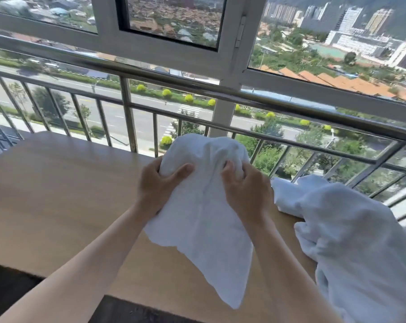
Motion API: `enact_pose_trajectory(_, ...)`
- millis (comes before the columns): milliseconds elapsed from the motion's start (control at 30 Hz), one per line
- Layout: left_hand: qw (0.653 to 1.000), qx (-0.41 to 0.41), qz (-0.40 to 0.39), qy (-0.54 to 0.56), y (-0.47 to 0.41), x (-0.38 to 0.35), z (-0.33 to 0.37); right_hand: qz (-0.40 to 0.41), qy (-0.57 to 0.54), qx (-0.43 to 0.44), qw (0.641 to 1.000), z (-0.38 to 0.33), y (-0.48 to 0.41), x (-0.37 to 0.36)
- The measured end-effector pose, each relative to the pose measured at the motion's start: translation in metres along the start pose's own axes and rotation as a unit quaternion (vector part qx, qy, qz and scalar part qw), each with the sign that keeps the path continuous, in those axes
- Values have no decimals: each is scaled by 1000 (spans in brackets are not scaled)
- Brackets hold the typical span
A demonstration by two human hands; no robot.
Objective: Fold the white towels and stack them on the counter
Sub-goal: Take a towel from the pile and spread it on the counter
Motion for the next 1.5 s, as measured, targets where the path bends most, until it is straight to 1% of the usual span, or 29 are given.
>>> enact_pose_trajectory(133,997,33,31,-69,-23,41,-44,-37,-32,-9,999,-10,-2,-69)
enact_pose_trajectory(267,984,47,47,-168,-43,75,-91,-91,-30,-15,995,-5,-2,-150)
enact_pose_trajectory(400,961,108,30,-254,-60,102,-147,-149,-13,-15,989,0,12,-231)
enact_pose_trajectory(533,937,151,36,-312,-75,127,-195,-170,-34,-38,984,5,32,-303)
enact_pose_trajectory(633,924,171,-1,-343,-81,141,-228,-230,-25,-36,972,13,59,-342)
enact_pose_trajectory(667,924,188,-30,-333,-83,146,-239,-255,-8,-45,966,19,69,-353)
enact_pose_trajectory(733,920,244,-91,-293,-87,156,-261,-308,56,-93,945,28,87,-370)
enact_pose_trajectory(800,921,311,-109,-209,-95,167,-284,-337,105,-130,927,31,97,-381)
enact_pose_trajectory(833,923,330,-111,-165,-101,172,-296,-335,119,-134,925,27,98,-386)
enact_pose_trajectory(867,924,340,-115,-131,-108,176,-307,-318,128,-129,930,21,97,-389)
enact_pose_trajectory(900,924,353,-124,-78,-115,180,-319,-286,127,-121,942,11,96,-392)
enact_pose_trajectory(933,917,375,-135,-27,-122,184,-331,-245,114,-111,956,-1,97,-393)
enact_pose_trajectory(967,901,408,-144,35,-128,186,-342,-208,90,-108,968,-14,98,-395)
enact_pose_trajectory(1000,882,437,-160,67,-133,190,-352,-182,55,-116,975,-29,102,-398)
enact_pose_trajectory(1033,870,452,-179,74,-138,193,-361,-166,20,-129,978,-46,107,-401)
enact_pose_trajectory(1067,872,438,-212,45,-145,195,-368,-157,-8,-141,977,-61,113,-407)
enact_pose_trajectory(1133,886,381,-263,7,-156,195,-375,-162,-45,-181,969,-83,128,-424)
enact_pose_trajectory(1233,906,327,-266,-23,-171,189,-379,-194,-42,-225,954,-98,147,-444)
enact_pose_trajectory(1267,904,327,-274,-28,-174,187,-379,-197,-39,-230,952,-101,151,-448)
enact_pose_trajectory(1367,893,343,-292,2,-180,179,-381,-189,-33,-244,951,-103,155,-453)
enact_pose_trajectory(1433,895,309,-322,14,-186,174,-379,-174,-41,-267,947,-100,155,-455)
enact_pose_trajectory(1500,885,292,-362,18,-188,171,-378,-159,-55,-292,942,-97,157,-455)
Point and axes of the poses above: each hand's wrist, its own y-axis away from the middle knuckle, its own x-axis out of the back of the hand, z = x × y, the point moved 3 cm from there along -y, towards the middle knuckle, and after that the axes turned 13 degrees about -y, right-handed, at the moved point
